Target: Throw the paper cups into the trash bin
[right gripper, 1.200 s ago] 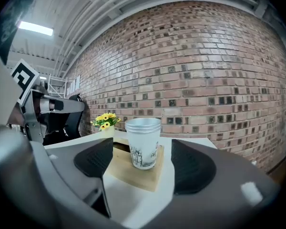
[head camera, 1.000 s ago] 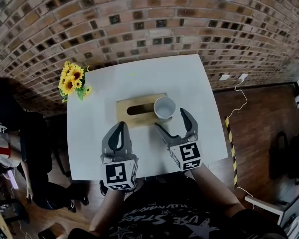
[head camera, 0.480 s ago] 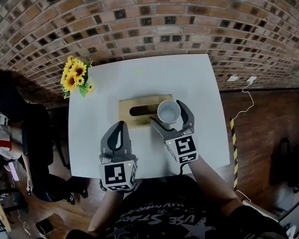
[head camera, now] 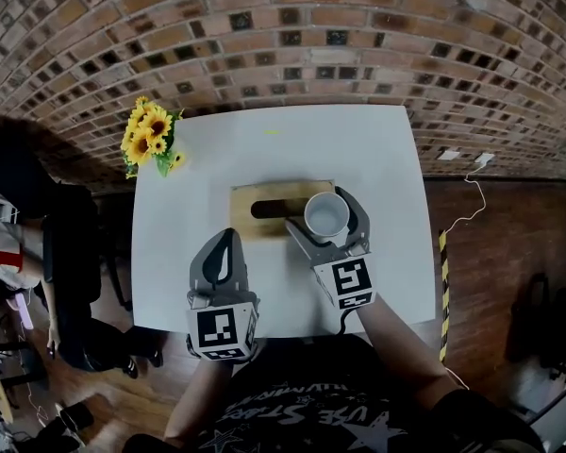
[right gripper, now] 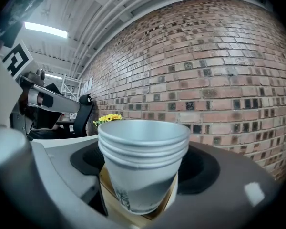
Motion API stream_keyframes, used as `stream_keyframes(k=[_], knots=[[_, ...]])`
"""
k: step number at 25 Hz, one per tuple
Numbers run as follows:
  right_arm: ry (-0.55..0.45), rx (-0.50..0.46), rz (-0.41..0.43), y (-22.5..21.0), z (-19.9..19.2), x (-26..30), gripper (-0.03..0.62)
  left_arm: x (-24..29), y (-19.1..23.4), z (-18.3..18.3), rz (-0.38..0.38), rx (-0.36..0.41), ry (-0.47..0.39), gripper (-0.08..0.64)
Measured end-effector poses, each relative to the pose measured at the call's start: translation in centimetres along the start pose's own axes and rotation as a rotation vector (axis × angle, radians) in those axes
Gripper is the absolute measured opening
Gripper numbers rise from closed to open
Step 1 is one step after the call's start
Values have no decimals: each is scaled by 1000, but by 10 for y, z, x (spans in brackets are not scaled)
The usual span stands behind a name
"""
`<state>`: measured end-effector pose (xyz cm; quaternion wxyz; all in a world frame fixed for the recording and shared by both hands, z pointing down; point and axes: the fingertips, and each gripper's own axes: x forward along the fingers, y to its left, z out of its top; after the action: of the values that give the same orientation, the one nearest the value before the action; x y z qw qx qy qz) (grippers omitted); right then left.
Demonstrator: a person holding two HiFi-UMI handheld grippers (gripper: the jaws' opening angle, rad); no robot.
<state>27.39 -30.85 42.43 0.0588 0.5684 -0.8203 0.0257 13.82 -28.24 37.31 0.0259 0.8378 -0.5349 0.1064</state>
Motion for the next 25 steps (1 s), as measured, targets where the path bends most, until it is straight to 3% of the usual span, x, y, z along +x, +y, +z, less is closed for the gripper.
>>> stream_keyframes(k=[6, 25], knots=[[-17, -11, -18, -3, 3, 3, 364, 0, 4, 0, 16, 11, -10, 5], [-66, 9, 19, -4, 16, -5, 351, -15, 6, 4, 80, 26, -9, 5]])
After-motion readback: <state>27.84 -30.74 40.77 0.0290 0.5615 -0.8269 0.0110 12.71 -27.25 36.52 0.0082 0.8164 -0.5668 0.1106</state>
